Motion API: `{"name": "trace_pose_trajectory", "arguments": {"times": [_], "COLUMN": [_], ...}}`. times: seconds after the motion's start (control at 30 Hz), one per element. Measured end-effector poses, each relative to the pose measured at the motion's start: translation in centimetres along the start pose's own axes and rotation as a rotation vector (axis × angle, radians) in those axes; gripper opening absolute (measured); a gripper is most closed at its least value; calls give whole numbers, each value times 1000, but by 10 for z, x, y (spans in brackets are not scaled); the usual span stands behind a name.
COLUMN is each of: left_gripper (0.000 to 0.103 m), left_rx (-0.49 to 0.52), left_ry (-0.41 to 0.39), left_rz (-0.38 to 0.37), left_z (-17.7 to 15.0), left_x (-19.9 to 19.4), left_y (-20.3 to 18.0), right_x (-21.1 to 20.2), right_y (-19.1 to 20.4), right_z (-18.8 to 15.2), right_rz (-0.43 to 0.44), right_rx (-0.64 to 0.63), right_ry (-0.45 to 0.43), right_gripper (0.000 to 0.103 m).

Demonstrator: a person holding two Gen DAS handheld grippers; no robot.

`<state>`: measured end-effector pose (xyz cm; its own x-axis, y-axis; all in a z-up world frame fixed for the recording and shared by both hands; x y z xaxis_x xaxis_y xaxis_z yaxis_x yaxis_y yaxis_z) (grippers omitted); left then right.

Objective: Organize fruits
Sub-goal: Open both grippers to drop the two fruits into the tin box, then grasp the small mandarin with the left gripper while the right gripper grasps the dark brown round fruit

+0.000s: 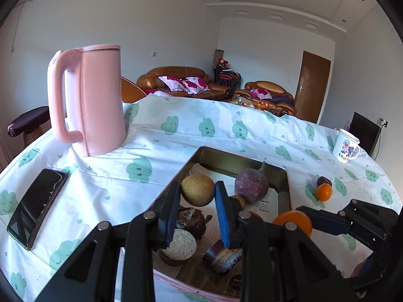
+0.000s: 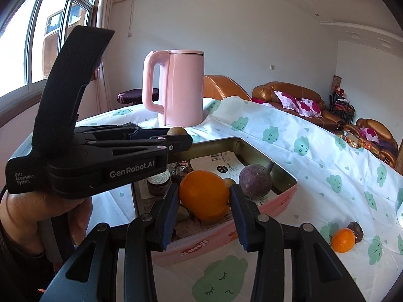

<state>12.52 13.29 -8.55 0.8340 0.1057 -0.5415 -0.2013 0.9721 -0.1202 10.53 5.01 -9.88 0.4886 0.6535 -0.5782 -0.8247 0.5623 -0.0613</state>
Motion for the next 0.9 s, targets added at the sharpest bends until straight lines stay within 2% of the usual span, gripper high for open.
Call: {"name": "trace_pose_trajectory", "arguments": {"times": [0.2,0.23,0.3,0.33,0.37,0.57,0.7,0.9], "left_gripper": [30,33,54,73,81,88,88,88], "left_rx": [10,11,4,-6,-17,-13,50,150], "left_ry": [46,42,26,12,-10,-65,-72,-28], "left_rz": [-5,-6,9,20,20,-13,-71,-142], "left_z": [-7,-7,-5,-3,0,10,13,15], "left_x": [10,9,5,2,-3,-18,-19,0], "left_y": [-3,-3,-1,1,2,-19,-61,-133], "right_x": [6,5,1,-2,-6,-40,-63,-95], "right_y": [8,7,6,5,2,-42,-101,-188], "right_z": [-6,-6,-7,-7,-8,-22,-38,-61], "right_rz": [5,3,1,-4,-8,-94,-207,-385], "right_rx": [-24,-23,-14,-11,-9,11,75,240], "right_ry": [53,49,41,34,24,-6,10,24], "right_gripper": [44,45,59,61,62,62,62,64]}}
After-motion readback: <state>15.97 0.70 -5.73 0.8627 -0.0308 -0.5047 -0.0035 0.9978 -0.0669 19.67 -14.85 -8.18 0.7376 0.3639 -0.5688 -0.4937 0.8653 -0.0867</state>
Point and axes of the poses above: each gripper's, at about its wrist camera, not at the fingertips, and x roughly the way its jaws point, y to its left, z to its top, the point moved 9 cm from there along x, roughly the way its jaws point, and after that the axes turned 2 degrees about y, right-handed, at the moved point
